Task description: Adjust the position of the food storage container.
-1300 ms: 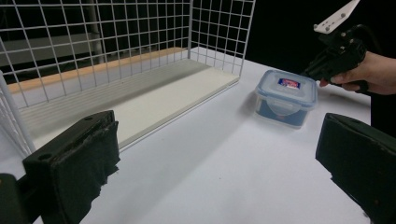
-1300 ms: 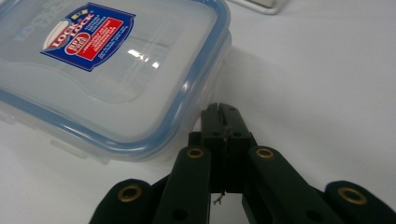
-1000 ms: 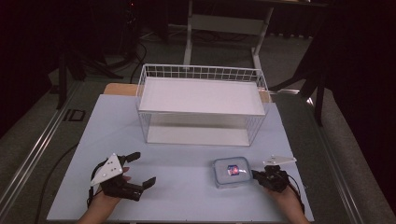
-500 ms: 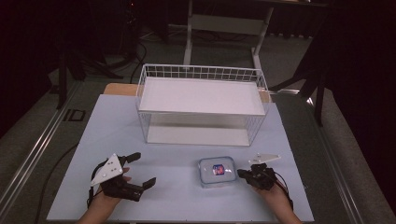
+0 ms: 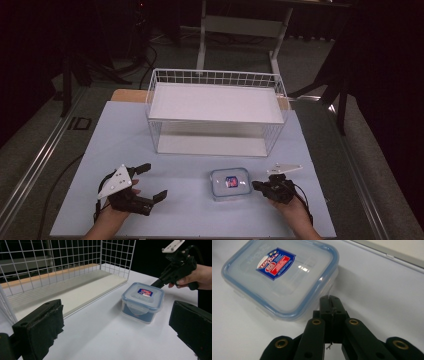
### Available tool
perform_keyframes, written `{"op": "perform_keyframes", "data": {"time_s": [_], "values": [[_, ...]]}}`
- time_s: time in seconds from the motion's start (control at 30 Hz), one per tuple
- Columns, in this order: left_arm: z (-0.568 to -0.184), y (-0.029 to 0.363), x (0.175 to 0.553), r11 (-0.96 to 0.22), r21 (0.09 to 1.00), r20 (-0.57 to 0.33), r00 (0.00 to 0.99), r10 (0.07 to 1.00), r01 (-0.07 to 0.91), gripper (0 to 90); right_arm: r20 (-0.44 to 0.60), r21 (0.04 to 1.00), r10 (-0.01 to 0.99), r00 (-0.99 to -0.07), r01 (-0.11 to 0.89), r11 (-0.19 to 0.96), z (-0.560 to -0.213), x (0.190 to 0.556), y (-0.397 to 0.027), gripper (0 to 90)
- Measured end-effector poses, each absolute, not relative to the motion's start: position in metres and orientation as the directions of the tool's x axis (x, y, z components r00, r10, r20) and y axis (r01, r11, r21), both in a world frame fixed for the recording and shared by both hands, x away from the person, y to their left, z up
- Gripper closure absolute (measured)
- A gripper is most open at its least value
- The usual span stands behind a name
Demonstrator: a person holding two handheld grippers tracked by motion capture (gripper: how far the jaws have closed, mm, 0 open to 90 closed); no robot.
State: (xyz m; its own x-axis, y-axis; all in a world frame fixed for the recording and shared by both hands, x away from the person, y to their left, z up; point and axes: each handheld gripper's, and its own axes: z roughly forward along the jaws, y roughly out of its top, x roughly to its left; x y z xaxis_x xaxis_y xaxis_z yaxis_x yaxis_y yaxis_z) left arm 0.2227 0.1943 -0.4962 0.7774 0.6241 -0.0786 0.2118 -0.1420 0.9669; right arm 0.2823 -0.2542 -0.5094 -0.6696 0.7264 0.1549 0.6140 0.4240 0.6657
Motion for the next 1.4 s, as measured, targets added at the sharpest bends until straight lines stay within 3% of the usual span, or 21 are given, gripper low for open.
{"op": "perform_keyframes", "data": {"time_s": [0.8,1.4], "values": [[-0.497,0.19,0.221,-0.171,0.963,-0.065,0.793,0.605,0.209,0.4,0.182,0.625,0.634,-0.752,0.586,0.515,-0.517,0.287,-0.179,90.0],[-0.497,0.19,0.221,-0.177,0.96,-0.069,0.798,0.599,0.216,0.4,0.187,0.628,0.638,-0.747,0.59,0.507,-0.522,0.309,-0.161,90.0]]}}
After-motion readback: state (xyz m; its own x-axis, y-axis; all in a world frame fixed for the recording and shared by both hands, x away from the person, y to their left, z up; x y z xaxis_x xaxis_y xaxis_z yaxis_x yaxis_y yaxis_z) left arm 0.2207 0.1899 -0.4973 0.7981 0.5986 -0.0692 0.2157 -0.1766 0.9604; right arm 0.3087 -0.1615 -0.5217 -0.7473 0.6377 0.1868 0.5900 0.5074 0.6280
